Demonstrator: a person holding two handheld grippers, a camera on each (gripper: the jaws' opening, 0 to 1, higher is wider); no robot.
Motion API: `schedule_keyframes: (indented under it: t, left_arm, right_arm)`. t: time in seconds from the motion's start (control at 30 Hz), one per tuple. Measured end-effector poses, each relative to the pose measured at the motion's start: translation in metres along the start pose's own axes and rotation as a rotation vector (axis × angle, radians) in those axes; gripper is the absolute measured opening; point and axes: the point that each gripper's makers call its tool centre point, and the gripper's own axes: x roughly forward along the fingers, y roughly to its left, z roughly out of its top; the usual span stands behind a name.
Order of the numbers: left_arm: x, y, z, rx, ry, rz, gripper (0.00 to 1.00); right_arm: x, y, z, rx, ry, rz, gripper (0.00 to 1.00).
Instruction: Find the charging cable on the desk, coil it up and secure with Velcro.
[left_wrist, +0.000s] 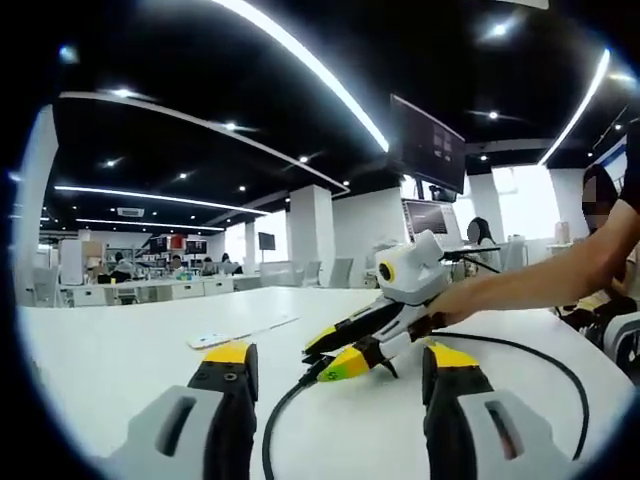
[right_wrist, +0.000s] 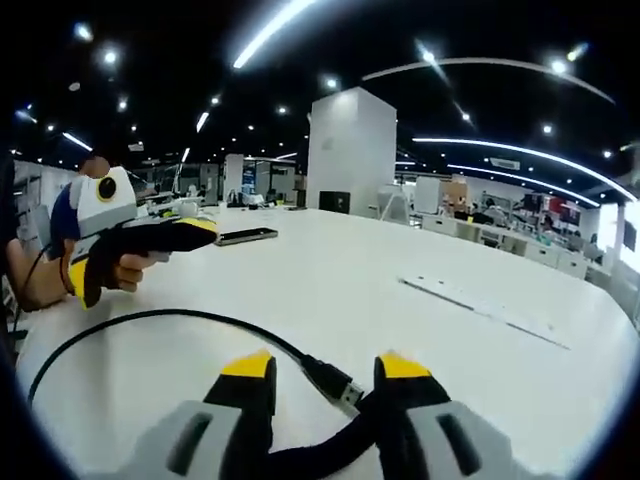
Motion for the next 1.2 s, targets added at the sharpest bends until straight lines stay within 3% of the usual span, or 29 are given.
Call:
schedule_keyframes:
  t: [0.4, 1.2]
  left_arm:
    - [0.001, 0.0, 0.0, 0.003, 0.0, -0.001, 0.66]
    - [0.0, 0.002, 0.002, 0.003, -0.007, 0.005, 0.66]
  right_arm:
    - [0.008, -0.003, -0.006, 0.016, 0.028, 0.016, 0.38]
    - [0.008, 0.005, -0.015, 0.031, 0.064, 0.028, 0.23]
